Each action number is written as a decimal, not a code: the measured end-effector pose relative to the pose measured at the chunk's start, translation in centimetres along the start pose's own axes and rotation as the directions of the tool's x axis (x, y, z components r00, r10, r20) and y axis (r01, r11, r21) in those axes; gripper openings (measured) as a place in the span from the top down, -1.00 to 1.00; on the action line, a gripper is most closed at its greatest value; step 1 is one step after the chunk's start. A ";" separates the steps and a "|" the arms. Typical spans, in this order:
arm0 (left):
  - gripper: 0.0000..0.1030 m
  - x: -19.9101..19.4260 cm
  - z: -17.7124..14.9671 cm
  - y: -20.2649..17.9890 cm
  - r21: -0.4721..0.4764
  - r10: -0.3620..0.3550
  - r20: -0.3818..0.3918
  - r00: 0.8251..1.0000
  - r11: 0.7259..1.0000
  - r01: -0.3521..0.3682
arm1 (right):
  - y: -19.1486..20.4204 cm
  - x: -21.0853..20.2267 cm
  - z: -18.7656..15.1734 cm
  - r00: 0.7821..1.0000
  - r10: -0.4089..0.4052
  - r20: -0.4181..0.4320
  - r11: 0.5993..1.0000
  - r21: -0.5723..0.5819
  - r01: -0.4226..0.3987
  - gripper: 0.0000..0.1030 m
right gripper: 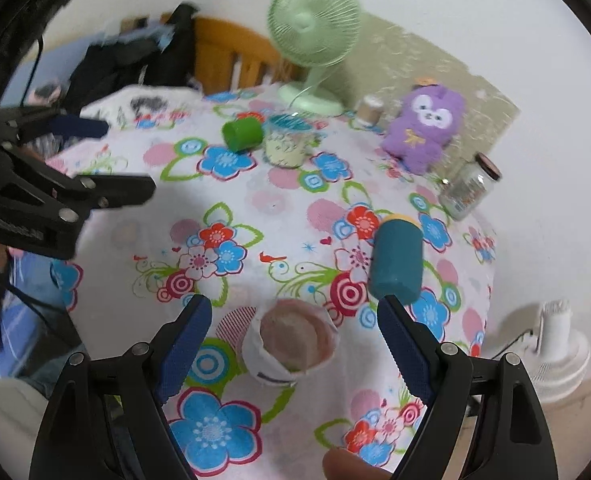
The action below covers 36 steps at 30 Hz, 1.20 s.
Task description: Flip cup upside down
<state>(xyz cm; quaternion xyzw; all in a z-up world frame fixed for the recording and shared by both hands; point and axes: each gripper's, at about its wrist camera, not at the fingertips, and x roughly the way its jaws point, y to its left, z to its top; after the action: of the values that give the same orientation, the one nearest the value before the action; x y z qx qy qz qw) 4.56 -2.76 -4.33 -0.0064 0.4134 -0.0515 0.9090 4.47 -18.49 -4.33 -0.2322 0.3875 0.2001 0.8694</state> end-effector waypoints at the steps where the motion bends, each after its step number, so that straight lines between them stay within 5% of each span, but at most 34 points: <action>1: -0.95 0.0 0.0 -0.4 0.007 -0.001 -0.001 1.000 1.000 0.001 | -0.2 -0.7 -0.6 1.000 -0.004 0.025 1.000 0.025 0.003 -0.68; 14: -0.95 -0.4 -0.1 -5.8 0.108 -0.038 -0.001 0.999 0.993 0.038 | -0.7 -5.3 -6.0 0.978 -0.098 0.184 0.970 0.236 0.053 -0.69; 24: -0.95 0.2 -0.7 -9.3 0.178 -0.068 -0.023 0.997 0.982 0.071 | -1.3 -7.3 -9.5 0.957 -0.183 0.225 0.920 0.382 0.086 -0.83; 36: -0.95 0.1 -1.3 -10.9 0.206 -0.085 -0.030 0.996 0.974 0.089 | -0.9 -8.1 -10.8 0.939 -0.253 0.232 0.899 0.416 0.140 -0.85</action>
<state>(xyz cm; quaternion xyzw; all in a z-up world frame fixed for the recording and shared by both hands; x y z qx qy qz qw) 2.70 -13.60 -4.65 0.0708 0.4147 -0.1342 0.8972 -6.37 -26.59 -4.28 -0.0606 0.2671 0.0593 0.9599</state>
